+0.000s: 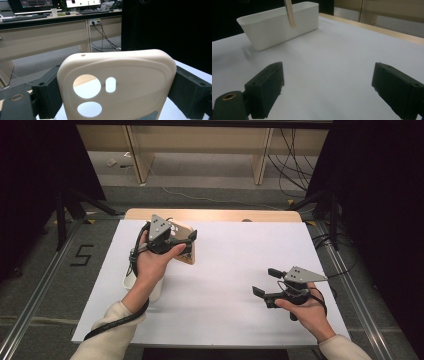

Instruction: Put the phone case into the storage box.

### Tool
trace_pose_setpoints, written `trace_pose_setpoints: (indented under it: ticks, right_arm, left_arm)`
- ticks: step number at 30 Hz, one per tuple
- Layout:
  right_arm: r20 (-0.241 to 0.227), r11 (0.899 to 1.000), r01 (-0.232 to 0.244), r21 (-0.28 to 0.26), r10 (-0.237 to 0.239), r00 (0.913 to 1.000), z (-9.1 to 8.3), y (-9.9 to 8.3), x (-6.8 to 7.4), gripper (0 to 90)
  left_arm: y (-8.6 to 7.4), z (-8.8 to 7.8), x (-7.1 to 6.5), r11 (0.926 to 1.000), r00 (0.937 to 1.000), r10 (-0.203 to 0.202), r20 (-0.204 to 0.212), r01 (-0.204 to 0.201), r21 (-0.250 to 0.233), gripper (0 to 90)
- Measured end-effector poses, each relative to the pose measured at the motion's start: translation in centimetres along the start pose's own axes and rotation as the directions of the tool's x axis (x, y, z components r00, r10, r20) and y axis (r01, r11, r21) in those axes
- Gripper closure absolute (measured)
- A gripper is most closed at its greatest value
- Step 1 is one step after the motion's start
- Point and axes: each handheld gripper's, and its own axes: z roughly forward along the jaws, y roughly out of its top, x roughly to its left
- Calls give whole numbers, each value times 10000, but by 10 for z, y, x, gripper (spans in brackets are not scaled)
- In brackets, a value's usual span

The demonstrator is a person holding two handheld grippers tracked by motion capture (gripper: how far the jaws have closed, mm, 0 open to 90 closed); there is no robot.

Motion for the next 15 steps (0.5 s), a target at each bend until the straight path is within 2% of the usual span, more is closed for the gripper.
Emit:
trace_pose_setpoints:
  ticks: [15]
  right_arm:
    - [-80, 10000, -10, 36, 10, 10000, 1, -1, 1, 122]
  left_arm:
    - [4, -4, 8, 9999, 9997, -108, -225, 105, -129, 109]
